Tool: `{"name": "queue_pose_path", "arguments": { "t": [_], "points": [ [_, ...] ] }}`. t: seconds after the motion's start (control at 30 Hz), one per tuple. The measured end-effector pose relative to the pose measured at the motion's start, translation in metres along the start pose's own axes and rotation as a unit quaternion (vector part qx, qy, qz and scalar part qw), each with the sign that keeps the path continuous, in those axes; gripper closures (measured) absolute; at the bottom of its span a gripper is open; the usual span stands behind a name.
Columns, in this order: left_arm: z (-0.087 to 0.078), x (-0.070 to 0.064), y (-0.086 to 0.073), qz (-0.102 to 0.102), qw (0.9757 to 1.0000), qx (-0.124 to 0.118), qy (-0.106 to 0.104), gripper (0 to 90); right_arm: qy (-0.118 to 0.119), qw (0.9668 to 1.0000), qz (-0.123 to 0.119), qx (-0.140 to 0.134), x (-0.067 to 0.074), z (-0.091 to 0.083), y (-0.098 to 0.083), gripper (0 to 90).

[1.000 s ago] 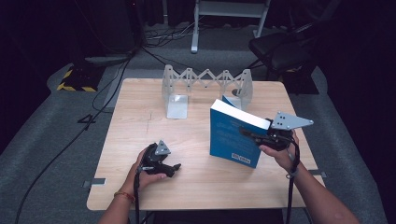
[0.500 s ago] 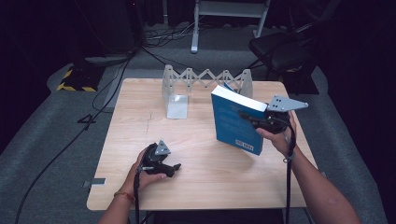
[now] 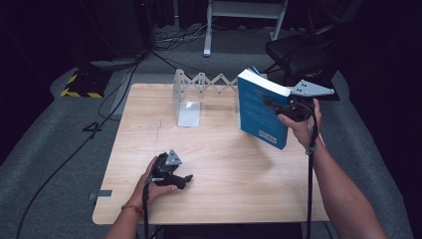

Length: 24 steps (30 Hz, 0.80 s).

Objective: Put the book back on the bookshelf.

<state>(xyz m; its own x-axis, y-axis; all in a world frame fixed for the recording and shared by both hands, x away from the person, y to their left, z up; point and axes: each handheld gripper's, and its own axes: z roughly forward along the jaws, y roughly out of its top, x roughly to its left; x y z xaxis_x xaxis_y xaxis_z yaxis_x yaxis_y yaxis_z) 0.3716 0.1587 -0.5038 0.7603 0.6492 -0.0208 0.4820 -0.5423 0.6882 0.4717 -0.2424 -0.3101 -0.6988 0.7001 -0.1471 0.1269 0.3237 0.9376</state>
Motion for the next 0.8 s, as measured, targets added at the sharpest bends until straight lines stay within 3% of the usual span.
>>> {"name": "queue_pose_path", "arguments": {
  "t": [0.17, 0.33, 0.6, 0.8],
  "points": [
    [0.0, 0.0, 0.0, 0.0, 1.0, 0.0, 0.0, 15.7, -0.013, 0.9999, 0.003, 0.004, -0.008, 0.005, 0.004, 61.9],
    [0.0, 0.0, 0.0, 0.0, 1.0, 0.0, 0.0, 15.7, -0.032, 0.9992, 0.022, 0.007, -0.017, 0.014, 0.007, 61.9],
    [0.0, 0.0, 0.0, 0.001, 1.0, 0.0, 0.0, 15.7, -0.066, 0.9971, 0.037, 0.012, -0.025, 0.034, 0.011, 61.9],
    [0.0, 0.0, 0.0, 0.004, 1.0, -0.001, -0.002, 15.6, -0.073, 0.9962, 0.045, 0.015, -0.028, 0.052, 0.013, 61.8]
  ]
}}
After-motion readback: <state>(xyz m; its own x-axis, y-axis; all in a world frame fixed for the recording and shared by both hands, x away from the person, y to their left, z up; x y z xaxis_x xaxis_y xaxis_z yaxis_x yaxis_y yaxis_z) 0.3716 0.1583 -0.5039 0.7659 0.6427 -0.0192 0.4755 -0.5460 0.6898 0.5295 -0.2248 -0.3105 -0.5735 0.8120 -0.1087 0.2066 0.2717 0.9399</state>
